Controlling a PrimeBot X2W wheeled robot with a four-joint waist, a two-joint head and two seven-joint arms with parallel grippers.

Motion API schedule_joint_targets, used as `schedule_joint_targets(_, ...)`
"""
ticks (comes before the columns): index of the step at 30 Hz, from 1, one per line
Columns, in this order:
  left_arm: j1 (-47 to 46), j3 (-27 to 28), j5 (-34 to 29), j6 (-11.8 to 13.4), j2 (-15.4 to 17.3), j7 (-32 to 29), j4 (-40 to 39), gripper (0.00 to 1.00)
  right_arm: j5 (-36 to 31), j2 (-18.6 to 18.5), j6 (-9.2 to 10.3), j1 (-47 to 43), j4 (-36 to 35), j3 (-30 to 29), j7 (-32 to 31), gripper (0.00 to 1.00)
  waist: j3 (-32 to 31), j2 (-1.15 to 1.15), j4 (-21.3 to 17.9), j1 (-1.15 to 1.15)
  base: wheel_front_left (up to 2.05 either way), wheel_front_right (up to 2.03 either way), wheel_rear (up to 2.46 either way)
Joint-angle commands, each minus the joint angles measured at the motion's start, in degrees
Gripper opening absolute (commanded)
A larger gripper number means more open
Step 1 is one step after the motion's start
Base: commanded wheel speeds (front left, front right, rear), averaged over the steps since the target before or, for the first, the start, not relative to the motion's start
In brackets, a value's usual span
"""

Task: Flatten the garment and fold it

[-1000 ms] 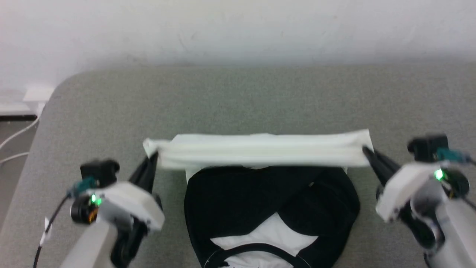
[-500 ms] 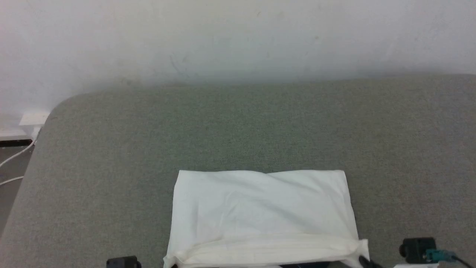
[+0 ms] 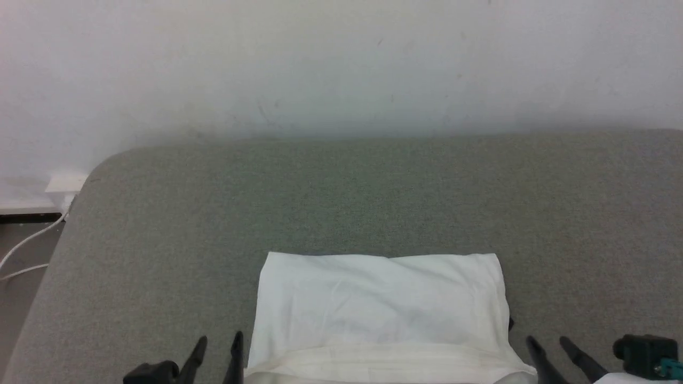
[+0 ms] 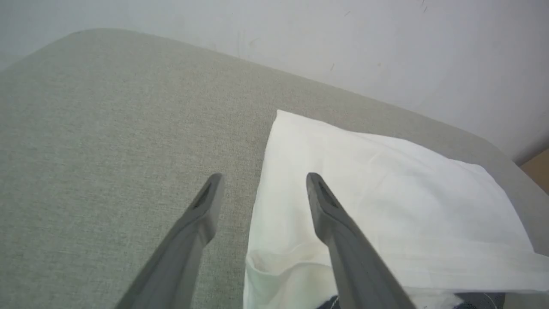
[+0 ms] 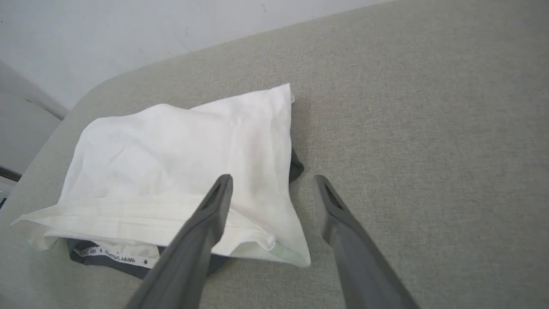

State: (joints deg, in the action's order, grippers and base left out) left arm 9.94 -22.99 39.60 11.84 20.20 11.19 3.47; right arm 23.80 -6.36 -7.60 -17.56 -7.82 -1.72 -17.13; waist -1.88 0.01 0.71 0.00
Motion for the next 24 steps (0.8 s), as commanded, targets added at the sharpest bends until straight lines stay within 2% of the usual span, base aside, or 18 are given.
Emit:
schedule_joint_targets(1,-1.1,0.6,-0.6,0.4,0.1,0.8,-0.4,1.0,0.3,0.2,0.11,0.6,-0.3,-0.7,-0.1,1.0,-0.5,-0.01,0.6,0.0,0.0,0.0,0.0)
schedule_joint_targets(7,-3.9,4.2,-5.4,0.8,-0.2,3.6,-3.1,1.0,0.4,-0.5,0.11,5.4,2.7,-6.0,-5.1,1.0,0.2,-0.01,3.4,0.0,0.0,0.0,0.0)
schedule_joint_targets(11,-6.7,5.7,-9.9,-0.9,-0.2,3.8,-4.3,1.0,0.8,-1.8,0.11,8.7,7.8,-7.0,-10.0,1.0,0.8,-0.01,6.0,0.0,0.0,0.0,0.0)
schedule_joint_targets(17,-8.7,8.0,-15.2,-4.5,-1.9,3.8,-4.7,1.0,2.3,-1.7,0.11,13.5,15.5,-4.2,-16.2,1.0,1.7,-0.01,7.6,0.0,0.0,0.0,0.0)
schedule_joint_targets(24,-8.3,9.2,-18.6,-6.8,-4.4,3.8,-4.2,1.0,4.9,0.2,0.11,18.1,26.6,-1.3,-20.9,1.0,2.5,-0.01,7.6,0.0,0.0,0.0,0.0)
